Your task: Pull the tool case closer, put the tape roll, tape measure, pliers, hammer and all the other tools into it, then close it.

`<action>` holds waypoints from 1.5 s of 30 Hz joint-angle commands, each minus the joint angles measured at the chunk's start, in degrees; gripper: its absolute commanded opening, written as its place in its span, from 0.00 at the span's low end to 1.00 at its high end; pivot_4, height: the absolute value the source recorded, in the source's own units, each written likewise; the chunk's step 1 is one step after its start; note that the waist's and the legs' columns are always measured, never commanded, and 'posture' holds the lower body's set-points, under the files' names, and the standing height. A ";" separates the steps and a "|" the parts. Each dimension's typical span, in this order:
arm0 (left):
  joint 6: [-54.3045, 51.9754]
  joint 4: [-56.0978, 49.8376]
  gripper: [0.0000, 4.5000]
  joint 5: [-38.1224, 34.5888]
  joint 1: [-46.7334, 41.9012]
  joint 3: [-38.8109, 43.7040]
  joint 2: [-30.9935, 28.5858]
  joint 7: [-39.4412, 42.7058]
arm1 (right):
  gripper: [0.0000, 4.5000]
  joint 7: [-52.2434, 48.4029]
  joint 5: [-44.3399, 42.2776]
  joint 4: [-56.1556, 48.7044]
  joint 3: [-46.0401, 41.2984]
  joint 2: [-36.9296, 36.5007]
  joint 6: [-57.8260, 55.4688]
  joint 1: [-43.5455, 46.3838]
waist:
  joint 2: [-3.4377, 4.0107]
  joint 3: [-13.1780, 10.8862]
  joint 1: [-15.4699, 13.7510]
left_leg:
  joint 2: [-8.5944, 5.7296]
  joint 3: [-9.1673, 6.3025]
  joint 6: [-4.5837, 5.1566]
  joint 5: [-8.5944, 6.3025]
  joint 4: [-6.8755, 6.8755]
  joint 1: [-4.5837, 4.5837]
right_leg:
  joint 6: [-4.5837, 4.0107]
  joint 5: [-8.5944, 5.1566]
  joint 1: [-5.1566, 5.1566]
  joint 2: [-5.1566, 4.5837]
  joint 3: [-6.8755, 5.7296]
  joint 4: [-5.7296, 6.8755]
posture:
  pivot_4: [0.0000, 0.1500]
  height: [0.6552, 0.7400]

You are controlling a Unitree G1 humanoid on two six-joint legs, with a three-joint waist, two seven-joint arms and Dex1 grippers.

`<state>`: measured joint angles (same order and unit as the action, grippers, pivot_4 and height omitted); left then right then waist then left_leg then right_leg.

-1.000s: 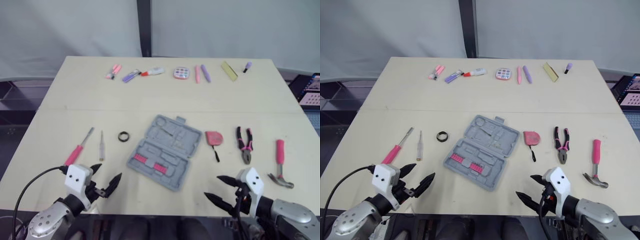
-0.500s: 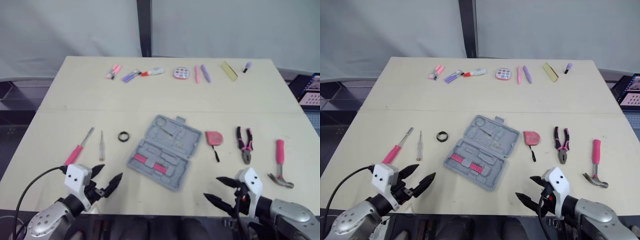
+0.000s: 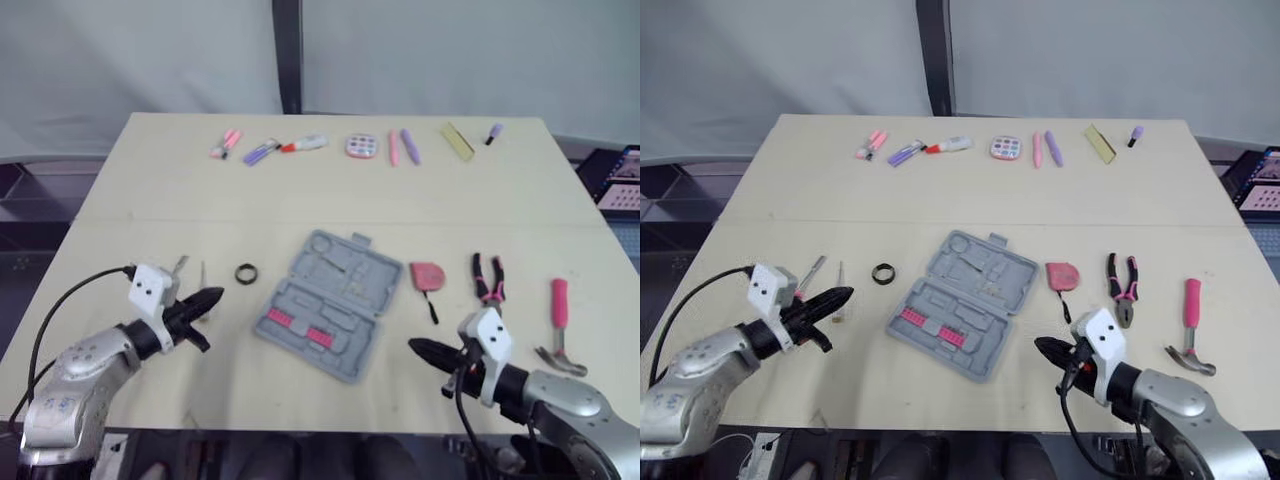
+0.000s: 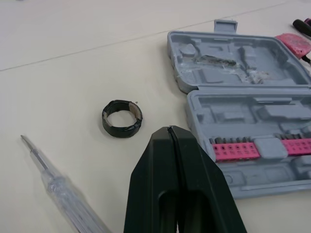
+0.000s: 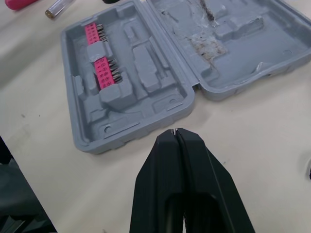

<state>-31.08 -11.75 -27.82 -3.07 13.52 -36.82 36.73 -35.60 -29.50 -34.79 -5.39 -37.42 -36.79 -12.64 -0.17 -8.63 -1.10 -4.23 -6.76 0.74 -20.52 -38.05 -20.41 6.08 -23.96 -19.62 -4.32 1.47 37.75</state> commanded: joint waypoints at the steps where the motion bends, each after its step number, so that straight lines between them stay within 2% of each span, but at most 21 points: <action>1: 0.95 5.95 0.00 0.81 -4.58 -1.52 -2.06 4.47 | 0.01 1.12 0.27 0.13 0.59 0.38 -1.22 1.27 | 0.00 0.00 0.27 | -0.01 0.00 0.00 0.00 0.01 0.01 | 0.00 0.00 0.00 -0.03 -0.05 0.02 | 1.00 1.00; 5: 8.27 23.11 0.00 7.49 -19.55 -7.67 -1.63 8.42 | 0.01 2.32 2.10 2.73 2.61 1.65 -1.64 4.40 | -0.01 -0.01 0.33 | -0.05 -0.14 0.00 0.00 -0.04 0.02 | 0.00 0.00 0.00 -0.20 -0.72 0.14 | 1.00 1.00; 7: 10.90 29.40 0.00 9.65 -24.28 -9.86 -0.63 9.94 | 0.01 2.66 3.05 3.77 3.70 2.29 -1.81 5.39 | -0.03 0.00 0.39 | -0.06 -0.19 0.00 0.00 -0.11 0.02 | 0.00 0.00 0.03 -0.26 -1.16 0.20 | 1.00 1.00; 11: 15.39 40.03 0.00 12.79 -31.65 -12.44 1.84 12.27 | 0.01 3.21 4.67 5.64 5.48 3.30 -2.12 7.66 | -0.03 0.00 1.26 | -0.20 -0.18 0.03 -0.01 -0.16 0.02 | 0.01 0.02 -0.08 -0.29 -1.38 0.79 | 1.00 1.00; 16: 19.90 48.91 0.00 16.25 -37.43 -15.47 4.25 15.73 | 0.01 3.75 6.59 8.26 6.03 4.20 -2.11 10.23 | -0.03 0.00 1.92 | -0.16 -0.16 0.03 -0.02 -0.16 0.01 | 0.01 0.02 -0.13 -0.28 -1.50 0.91 | 1.00 1.00; 22: 24.50 56.30 0.00 19.46 -41.26 -16.68 6.22 16.89 | 0.01 4.12 8.73 10.31 6.50 4.79 -1.94 12.09 | -0.04 0.00 2.04 | -0.17 -0.22 0.03 -0.02 -0.24 0.01 | 0.01 0.02 -0.24 -0.30 -1.47 1.13 | 1.00 1.00; 33: 27.74 63.07 0.00 23.98 -42.90 -19.24 8.25 20.67 | 0.01 4.23 10.88 12.24 8.83 6.82 -1.95 14.53 | -0.04 0.00 2.66 | -0.18 -0.24 0.03 -0.02 -0.25 -0.04 | 0.01 0.02 -0.45 -0.33 -1.36 1.41 | 1.00 1.00; 36: 28.29 64.95 0.00 25.23 -43.78 -19.76 8.75 21.05 | 0.01 4.24 11.10 12.54 9.05 6.95 -1.98 14.92 | -0.04 0.01 2.68 | -0.22 -0.23 0.03 -0.02 -0.36 -0.19 | 0.01 0.02 -0.77 -0.35 -1.35 1.82 | 1.00 1.00; 45: 30.35 69.04 0.00 27.75 -46.39 -21.03 11.16 21.27 | 0.01 4.54 12.71 13.94 10.49 7.99 -1.77 15.96 | -0.04 0.01 2.68 | -0.25 -0.49 0.03 -0.02 -0.86 -0.76 | 0.01 0.02 -1.09 -0.35 -1.33 2.04 | 1.00 1.00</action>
<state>-1.69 57.20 -0.73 -48.31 -7.62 -25.50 57.25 -31.80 -17.16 -20.28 4.91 -29.68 -39.15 3.17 -0.21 -8.62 1.58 -4.48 -7.26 0.77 -20.54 -38.91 -21.17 6.09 -23.93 -20.71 -4.66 0.16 39.80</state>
